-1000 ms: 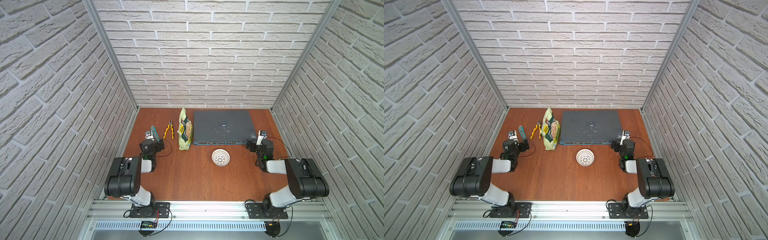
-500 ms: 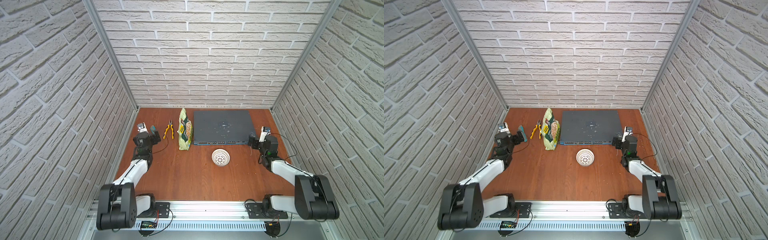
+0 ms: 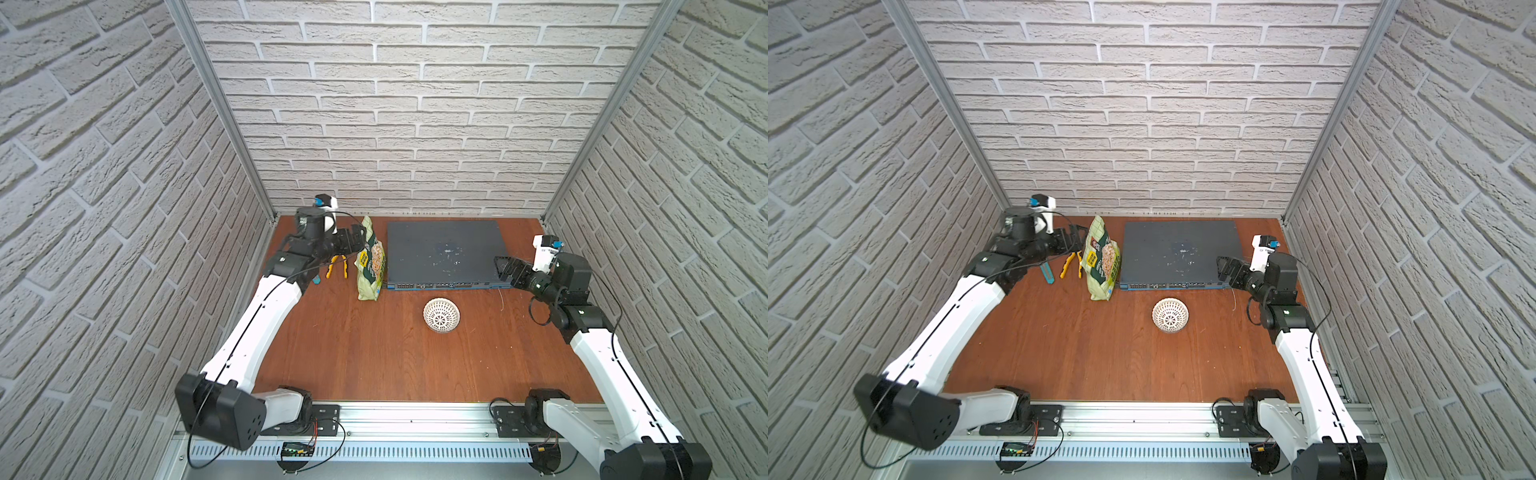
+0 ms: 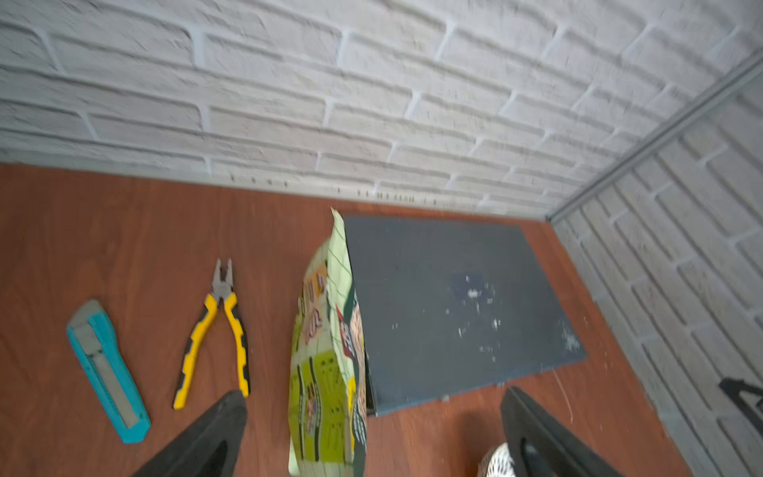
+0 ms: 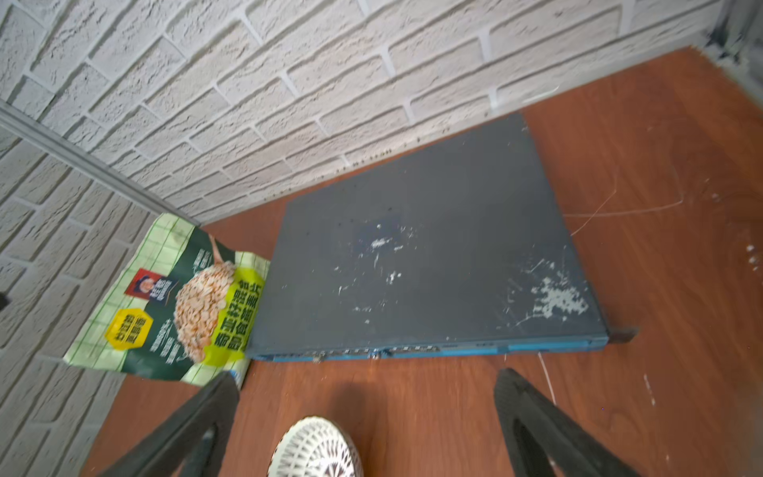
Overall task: Pour the oats into the breakfast bowl
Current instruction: Pick up the oats bag from the center of the board.
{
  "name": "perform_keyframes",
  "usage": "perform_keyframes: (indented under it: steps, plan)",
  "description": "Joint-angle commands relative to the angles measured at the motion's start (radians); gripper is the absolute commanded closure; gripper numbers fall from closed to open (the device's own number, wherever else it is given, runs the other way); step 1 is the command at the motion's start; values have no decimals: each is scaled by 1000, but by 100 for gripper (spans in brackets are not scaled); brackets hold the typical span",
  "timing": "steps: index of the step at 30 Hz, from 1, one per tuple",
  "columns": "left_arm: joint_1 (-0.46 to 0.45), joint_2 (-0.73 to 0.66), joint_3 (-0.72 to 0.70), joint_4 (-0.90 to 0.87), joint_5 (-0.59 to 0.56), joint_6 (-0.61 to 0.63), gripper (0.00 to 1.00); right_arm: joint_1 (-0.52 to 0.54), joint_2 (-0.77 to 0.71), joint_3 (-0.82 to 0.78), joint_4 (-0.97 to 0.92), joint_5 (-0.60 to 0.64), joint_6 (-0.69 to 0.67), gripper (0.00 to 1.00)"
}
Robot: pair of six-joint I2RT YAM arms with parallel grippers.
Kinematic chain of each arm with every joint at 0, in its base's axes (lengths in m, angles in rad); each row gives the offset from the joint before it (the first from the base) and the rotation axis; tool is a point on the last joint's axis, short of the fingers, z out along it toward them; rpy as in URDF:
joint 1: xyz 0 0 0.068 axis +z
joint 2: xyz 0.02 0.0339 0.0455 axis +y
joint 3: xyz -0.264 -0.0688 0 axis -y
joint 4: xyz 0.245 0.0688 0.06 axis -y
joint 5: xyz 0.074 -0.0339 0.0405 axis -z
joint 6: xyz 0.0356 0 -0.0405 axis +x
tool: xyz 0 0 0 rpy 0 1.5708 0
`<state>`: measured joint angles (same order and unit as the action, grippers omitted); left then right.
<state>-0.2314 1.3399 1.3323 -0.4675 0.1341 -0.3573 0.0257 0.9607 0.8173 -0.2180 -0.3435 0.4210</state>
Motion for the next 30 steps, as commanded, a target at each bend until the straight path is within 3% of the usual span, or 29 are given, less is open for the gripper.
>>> perform_keyframes:
  steps: [1,4,8,12,18,25,30]
  plan:
    - [1,97,83,-178,-66,32,3,8,-4,37,-115,-73,12,0]
    - [1,191,150,-220,-93,52,7,8,-9,36,-132,-72,4,0]
    - [1,298,235,-262,-11,69,26,8,-7,39,-155,-59,-9,0]
    - [1,347,268,-271,67,76,56,8,2,47,-165,-38,-13,0]
    - [2,306,240,-280,-17,88,100,9,9,46,-168,-32,-14,0]
    - [5,142,133,-293,-152,92,100,8,11,48,-184,-17,-13,0]
    - [-12,26,61,-321,-118,63,100,10,13,49,-192,-32,14,0]
